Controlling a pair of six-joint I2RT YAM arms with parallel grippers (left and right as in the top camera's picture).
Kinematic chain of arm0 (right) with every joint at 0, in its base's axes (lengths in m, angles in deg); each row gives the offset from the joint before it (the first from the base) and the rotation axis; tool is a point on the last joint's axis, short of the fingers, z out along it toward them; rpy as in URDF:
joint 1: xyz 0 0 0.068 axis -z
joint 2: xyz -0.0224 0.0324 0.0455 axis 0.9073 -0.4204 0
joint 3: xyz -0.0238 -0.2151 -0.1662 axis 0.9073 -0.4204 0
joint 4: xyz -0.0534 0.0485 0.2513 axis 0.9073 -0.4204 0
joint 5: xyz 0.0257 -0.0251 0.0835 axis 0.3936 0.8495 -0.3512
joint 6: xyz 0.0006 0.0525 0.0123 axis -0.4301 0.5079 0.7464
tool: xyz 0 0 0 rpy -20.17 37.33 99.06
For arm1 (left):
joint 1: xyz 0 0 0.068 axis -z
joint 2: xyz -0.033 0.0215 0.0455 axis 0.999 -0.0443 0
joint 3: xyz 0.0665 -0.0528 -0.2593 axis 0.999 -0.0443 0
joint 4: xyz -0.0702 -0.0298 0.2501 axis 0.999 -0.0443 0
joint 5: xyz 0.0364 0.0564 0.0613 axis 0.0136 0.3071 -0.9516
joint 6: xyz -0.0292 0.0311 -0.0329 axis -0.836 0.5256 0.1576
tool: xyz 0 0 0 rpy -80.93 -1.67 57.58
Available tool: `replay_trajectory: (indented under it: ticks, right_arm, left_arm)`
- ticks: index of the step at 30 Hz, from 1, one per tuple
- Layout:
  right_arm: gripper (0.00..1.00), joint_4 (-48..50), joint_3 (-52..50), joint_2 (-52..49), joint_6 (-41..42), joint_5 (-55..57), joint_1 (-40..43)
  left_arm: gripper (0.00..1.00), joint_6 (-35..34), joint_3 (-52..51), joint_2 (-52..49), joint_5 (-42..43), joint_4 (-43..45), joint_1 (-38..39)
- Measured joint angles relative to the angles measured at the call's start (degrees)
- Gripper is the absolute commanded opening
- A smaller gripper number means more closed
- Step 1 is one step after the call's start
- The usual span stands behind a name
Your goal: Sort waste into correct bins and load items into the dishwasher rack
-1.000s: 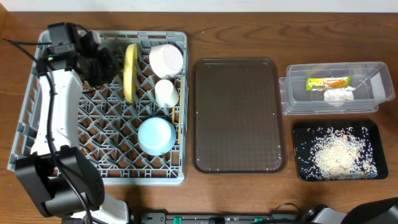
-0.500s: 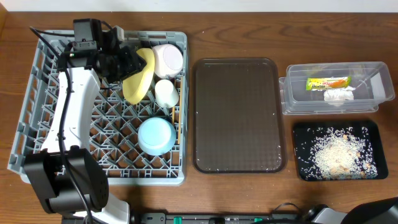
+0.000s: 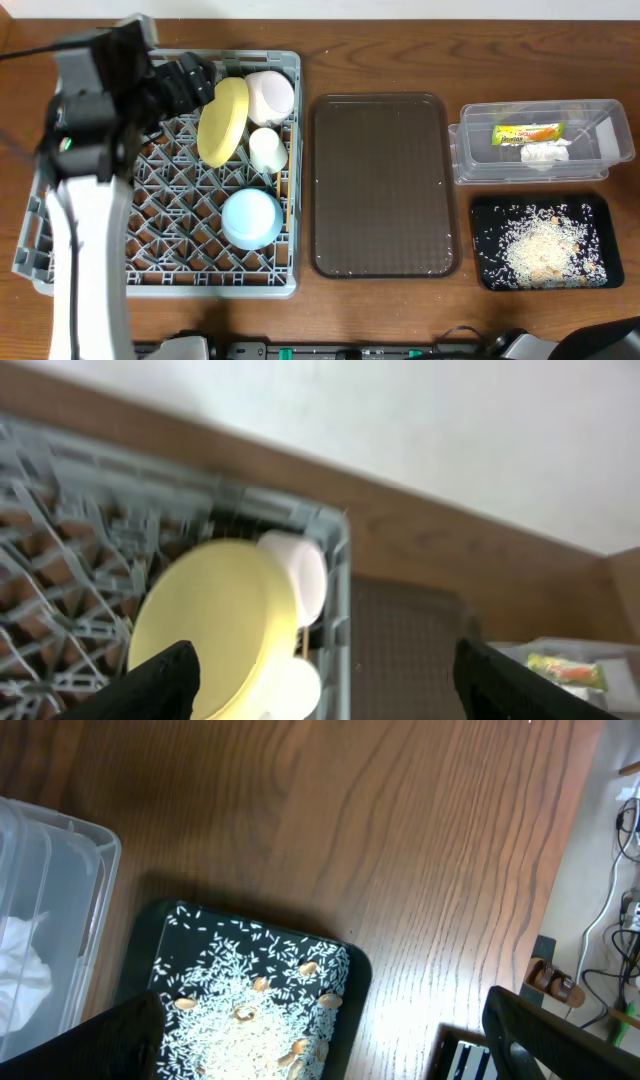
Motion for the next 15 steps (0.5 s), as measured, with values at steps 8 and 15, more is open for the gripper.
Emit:
replay_trajectory:
  ticks: [8,15]
  right_arm:
    - [0.99,0.0,0.0,0.0,0.0,0.0,0.0]
    - [0.99,0.0,0.0,0.0,0.0,0.0,0.0]
  left_arm:
    - [0.91,0.0,0.1,4.7,-0.8,0.0,0.0]
    - [0.91,0.0,0.1,4.7,-1.0,-0.4,0.0]
